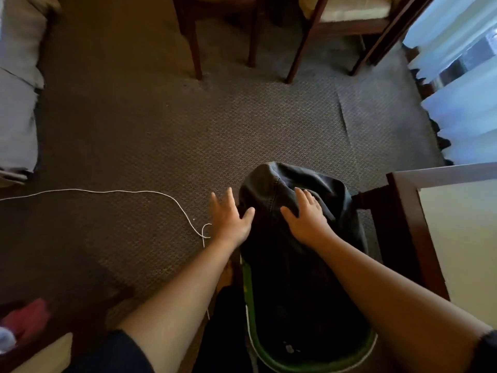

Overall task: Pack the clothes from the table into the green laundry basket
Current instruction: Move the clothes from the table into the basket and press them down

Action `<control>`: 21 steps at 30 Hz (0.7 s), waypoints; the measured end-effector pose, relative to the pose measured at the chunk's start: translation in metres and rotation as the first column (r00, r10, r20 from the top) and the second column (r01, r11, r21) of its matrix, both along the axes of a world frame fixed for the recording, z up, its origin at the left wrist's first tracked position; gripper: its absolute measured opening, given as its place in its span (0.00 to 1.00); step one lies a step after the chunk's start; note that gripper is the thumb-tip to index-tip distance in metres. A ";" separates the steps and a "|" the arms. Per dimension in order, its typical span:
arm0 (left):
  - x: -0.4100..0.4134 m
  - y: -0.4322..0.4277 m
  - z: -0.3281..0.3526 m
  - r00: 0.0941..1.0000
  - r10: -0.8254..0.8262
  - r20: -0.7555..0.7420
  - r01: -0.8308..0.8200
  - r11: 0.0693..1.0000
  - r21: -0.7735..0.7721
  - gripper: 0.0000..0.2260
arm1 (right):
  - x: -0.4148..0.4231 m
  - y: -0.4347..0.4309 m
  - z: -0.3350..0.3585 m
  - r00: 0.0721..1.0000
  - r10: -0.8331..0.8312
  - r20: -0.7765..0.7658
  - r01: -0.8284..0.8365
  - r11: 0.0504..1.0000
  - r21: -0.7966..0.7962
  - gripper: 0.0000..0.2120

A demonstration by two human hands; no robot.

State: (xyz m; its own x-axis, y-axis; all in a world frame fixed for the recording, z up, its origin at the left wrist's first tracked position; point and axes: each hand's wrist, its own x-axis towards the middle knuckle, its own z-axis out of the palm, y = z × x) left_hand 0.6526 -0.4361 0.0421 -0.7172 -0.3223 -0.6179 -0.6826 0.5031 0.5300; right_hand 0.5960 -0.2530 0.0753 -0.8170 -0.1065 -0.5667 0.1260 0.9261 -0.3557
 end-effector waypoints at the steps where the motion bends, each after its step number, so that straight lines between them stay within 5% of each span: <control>1: -0.009 -0.001 -0.008 0.999 0.004 0.037 -0.004 1.000 0.021 0.39 | -0.001 0.000 -0.006 1.000 -0.001 0.018 0.001 0.999 0.034 0.38; 7: -0.030 0.002 -0.033 0.979 -0.067 0.191 0.021 0.972 0.233 0.42 | 0.005 0.013 -0.024 0.996 -0.028 0.089 0.021 0.996 0.082 0.39; 13: -0.019 0.013 -0.021 0.998 -0.005 0.062 -0.007 0.981 0.193 0.41 | 0.013 0.018 -0.020 0.969 -0.189 0.159 0.204 0.975 -0.087 0.38; 21: 0.029 0.068 0.026 0.998 -0.058 -0.016 0.060 0.938 0.341 0.30 | 0.058 0.054 0.009 0.981 -0.138 0.133 0.161 0.971 -0.176 0.25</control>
State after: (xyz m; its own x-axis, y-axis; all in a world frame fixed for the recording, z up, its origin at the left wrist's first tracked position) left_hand 0.6814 -0.3678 0.0682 -0.7324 -0.0497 -0.6791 -0.6537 0.3304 0.6808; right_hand 0.6541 -0.1994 0.0841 -0.7593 -0.1006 -0.6429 0.3097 0.8130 -0.4930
